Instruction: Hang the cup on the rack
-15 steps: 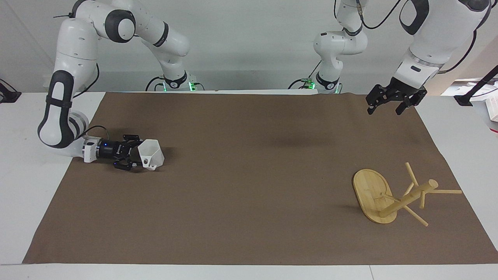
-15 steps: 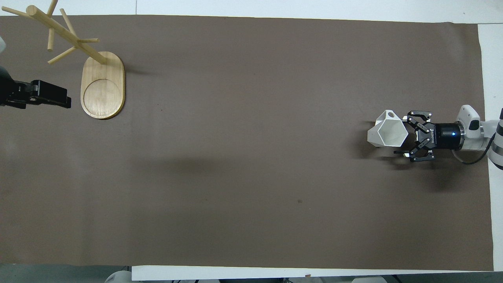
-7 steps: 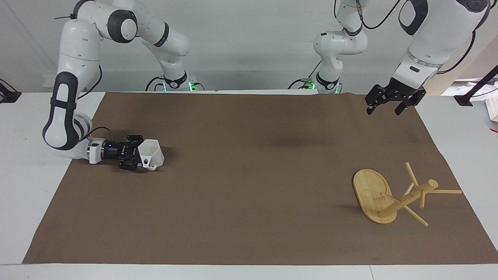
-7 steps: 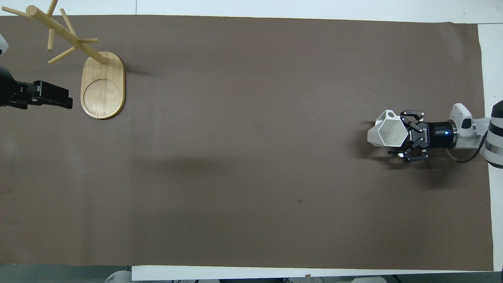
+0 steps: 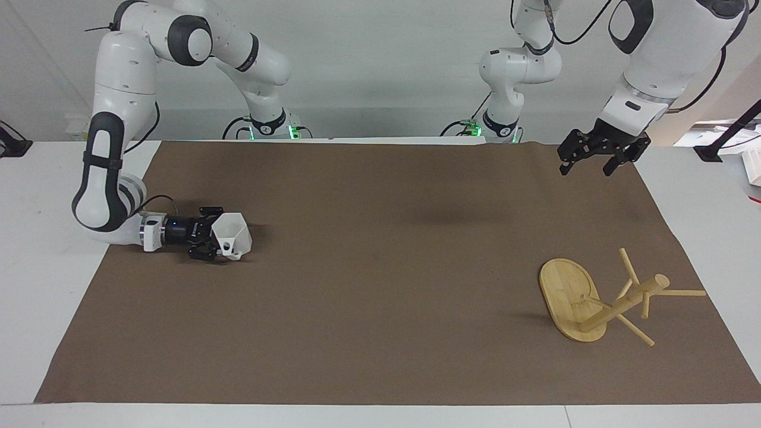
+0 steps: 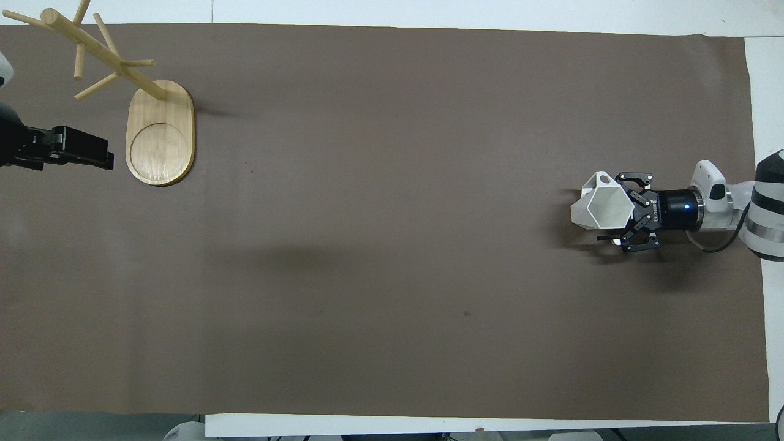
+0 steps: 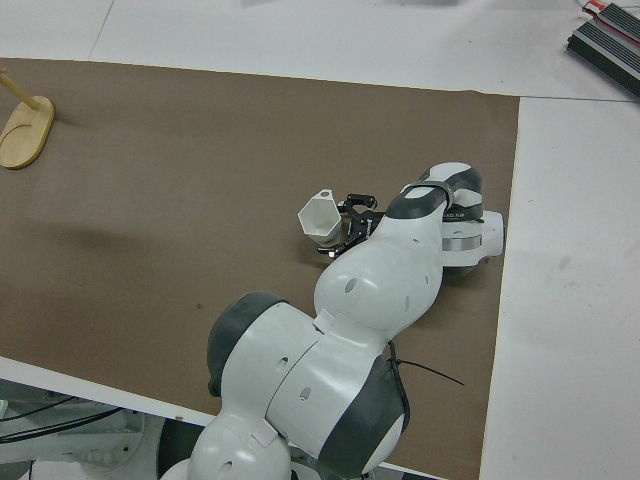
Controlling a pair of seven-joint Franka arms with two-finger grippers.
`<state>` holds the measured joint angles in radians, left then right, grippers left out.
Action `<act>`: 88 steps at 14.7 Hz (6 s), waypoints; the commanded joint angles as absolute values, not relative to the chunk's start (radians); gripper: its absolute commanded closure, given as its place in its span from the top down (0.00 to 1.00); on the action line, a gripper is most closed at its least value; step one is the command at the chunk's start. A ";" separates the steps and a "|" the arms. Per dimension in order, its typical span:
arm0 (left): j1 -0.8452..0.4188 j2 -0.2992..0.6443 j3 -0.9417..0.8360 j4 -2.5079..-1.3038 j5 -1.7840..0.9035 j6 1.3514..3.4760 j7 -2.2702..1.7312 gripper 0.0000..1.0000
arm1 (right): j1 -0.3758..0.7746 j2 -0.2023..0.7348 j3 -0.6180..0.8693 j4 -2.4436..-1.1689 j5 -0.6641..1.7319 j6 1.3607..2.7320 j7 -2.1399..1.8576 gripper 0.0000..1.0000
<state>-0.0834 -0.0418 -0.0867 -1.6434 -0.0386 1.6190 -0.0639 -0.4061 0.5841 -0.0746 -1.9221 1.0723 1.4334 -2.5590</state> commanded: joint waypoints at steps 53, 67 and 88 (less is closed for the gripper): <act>-0.558 0.209 -0.118 -1.612 -0.128 2.106 -0.907 0.00 | 0.446 0.235 -0.074 -1.940 1.588 2.217 -2.059 1.00; -0.391 0.132 -0.107 -1.952 -0.095 2.720 -1.069 0.00 | 0.068 0.169 -0.083 -1.959 1.205 1.835 -2.092 1.00; -0.098 0.081 -0.113 -2.255 -0.097 3.079 -1.081 0.00 | -0.098 -0.008 -0.089 -1.674 -0.013 1.488 -0.410 1.00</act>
<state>-0.1241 0.0984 -0.1019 -2.2330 -0.1039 3.0762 -1.0734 -0.0894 0.0128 -0.1001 -1.7032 0.0569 1.5394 -0.5352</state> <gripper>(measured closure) 0.956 0.000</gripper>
